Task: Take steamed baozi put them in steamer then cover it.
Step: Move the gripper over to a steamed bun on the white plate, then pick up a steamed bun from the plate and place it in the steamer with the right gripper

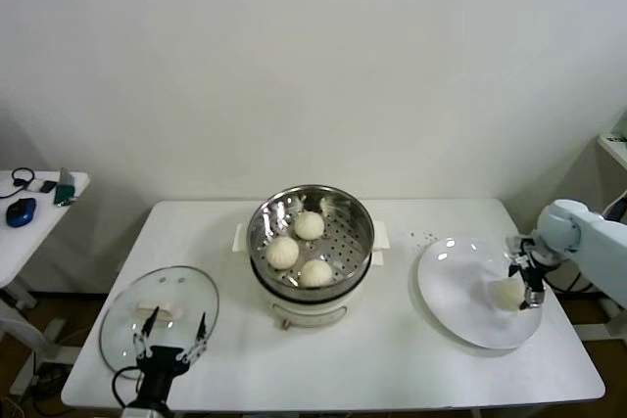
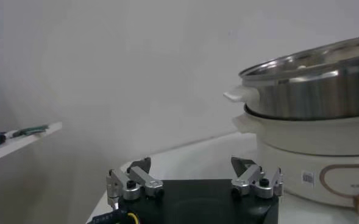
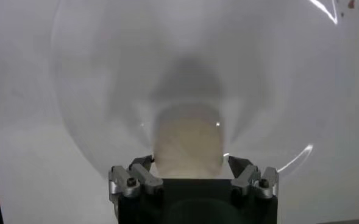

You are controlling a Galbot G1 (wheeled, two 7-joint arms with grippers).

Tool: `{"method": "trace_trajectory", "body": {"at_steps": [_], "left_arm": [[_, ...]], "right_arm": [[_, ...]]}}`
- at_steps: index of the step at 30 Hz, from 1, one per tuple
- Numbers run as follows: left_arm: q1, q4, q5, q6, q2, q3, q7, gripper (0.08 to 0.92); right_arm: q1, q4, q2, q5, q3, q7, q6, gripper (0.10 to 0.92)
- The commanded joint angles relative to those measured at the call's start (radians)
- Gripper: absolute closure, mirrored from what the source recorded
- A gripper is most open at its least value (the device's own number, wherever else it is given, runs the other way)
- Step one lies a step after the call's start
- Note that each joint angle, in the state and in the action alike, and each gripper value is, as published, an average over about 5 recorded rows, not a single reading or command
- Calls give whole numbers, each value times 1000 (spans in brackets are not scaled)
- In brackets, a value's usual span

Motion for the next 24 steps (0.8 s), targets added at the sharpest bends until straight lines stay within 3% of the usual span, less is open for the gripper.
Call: {"method": "trace_trajectory", "body": {"at_steps": [1, 13, 19, 24], "left_arm": [[2, 3, 3, -2, 2, -1, -1, 177], [5, 0, 3, -5, 4, -4, 0, 177], [4, -4, 2, -7, 5, 0, 2, 177], [11, -21, 3, -4, 6, 11, 11, 177]], "right_arm": [[-22, -50, 37, -9, 20, -5, 9, 203], [49, -41, 29, 65, -36, -13, 10, 332], [239, -13, 30, 228, -179, -5, -23, 348], [515, -15, 115, 468, -402, 8, -60, 351]]}}
